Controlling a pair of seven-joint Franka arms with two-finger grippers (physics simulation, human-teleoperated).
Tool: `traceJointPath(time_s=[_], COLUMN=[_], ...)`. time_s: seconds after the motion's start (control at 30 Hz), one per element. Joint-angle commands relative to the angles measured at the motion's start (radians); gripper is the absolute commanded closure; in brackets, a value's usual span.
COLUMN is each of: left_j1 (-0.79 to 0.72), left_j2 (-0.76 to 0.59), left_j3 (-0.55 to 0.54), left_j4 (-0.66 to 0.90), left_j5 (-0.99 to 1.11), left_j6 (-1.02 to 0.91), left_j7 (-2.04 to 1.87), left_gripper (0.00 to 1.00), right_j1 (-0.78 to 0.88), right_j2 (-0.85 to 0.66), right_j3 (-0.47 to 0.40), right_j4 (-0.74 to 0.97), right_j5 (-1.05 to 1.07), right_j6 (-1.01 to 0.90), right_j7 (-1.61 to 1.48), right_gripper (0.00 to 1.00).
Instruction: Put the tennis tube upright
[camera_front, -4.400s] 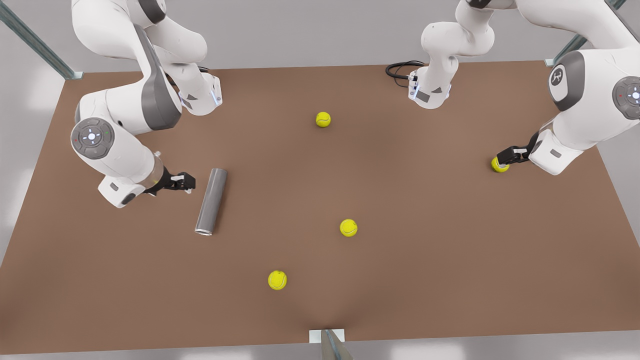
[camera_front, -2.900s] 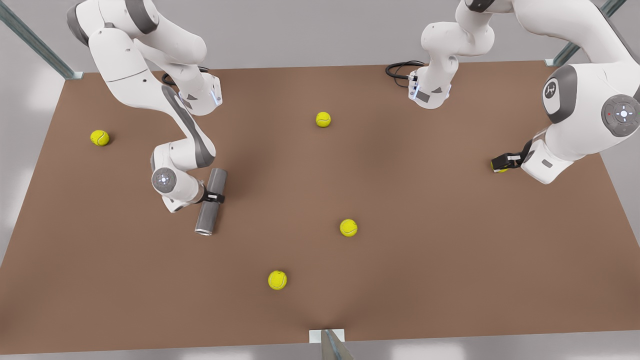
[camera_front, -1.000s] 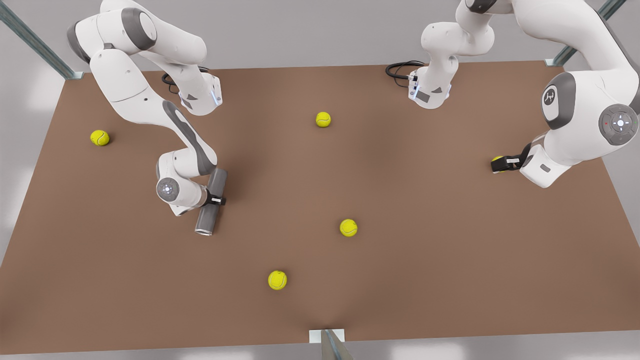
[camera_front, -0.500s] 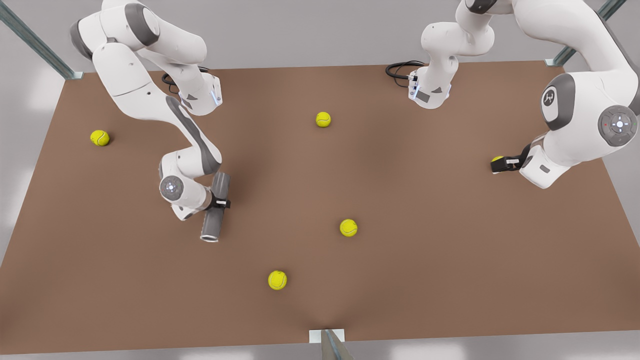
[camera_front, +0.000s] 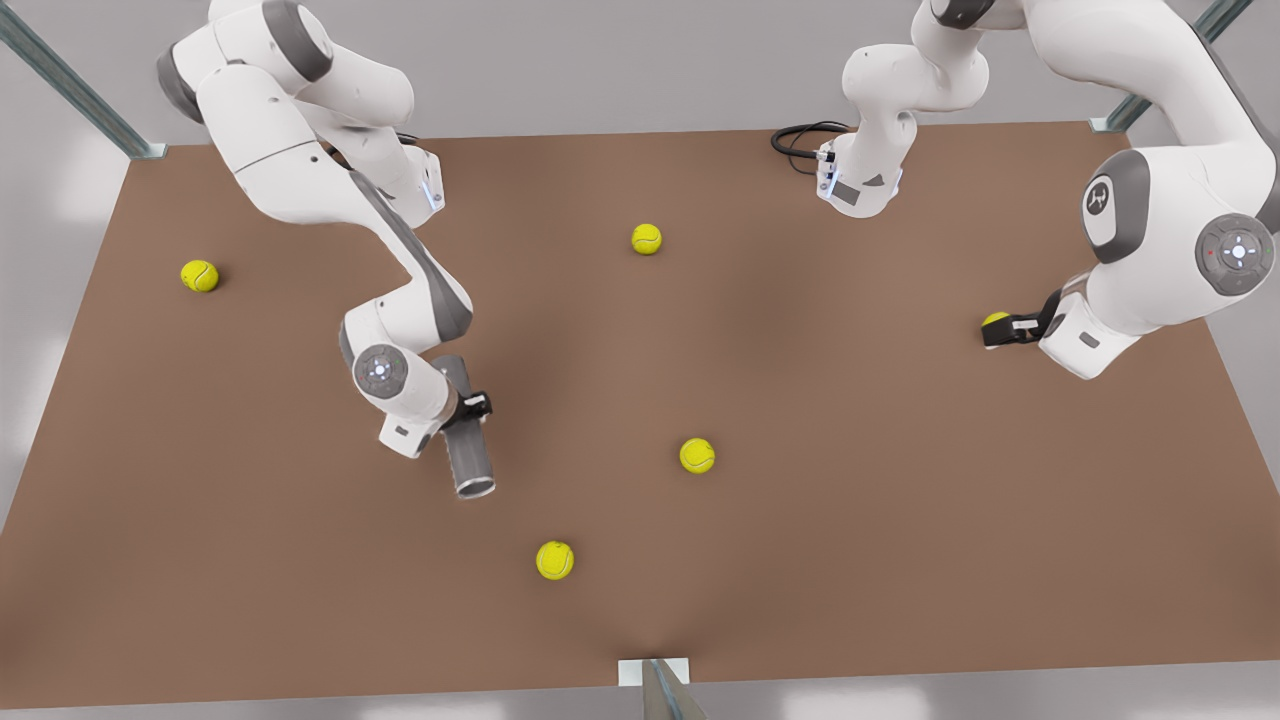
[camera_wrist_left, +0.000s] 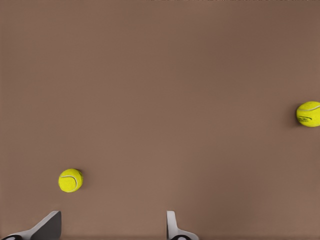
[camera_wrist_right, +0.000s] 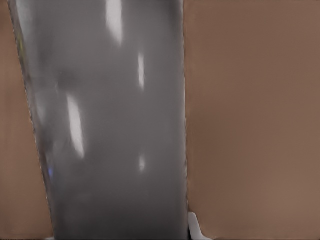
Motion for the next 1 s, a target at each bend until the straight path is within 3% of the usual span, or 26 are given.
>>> traceJointPath(time_s=[0.0,0.4,0.97], left_j1=[0.0,0.0,-0.008], left_j2=[0.0,0.0,0.021], left_j3=[0.0,0.0,0.002], left_j4=[0.0,0.0,0.002], left_j5=[0.0,0.0,-0.003], left_j6=[0.0,0.002,0.002], left_j7=[0.0,0.0,-0.005], left_gripper=[0.0,0.0,0.0], right_j1=[0.005,0.133,0.339], right_j2=[0.0,0.017,0.183], right_j3=[0.002,0.03,0.021], right_j4=[0.005,0.094,0.312], right_j5=[-0.002,-0.154,-0.299], right_j6=[-0.002,-0.004,0.008], right_j7=[0.0,-0.138,-0.198], right_gripper=[0.27,0.27,0.27])
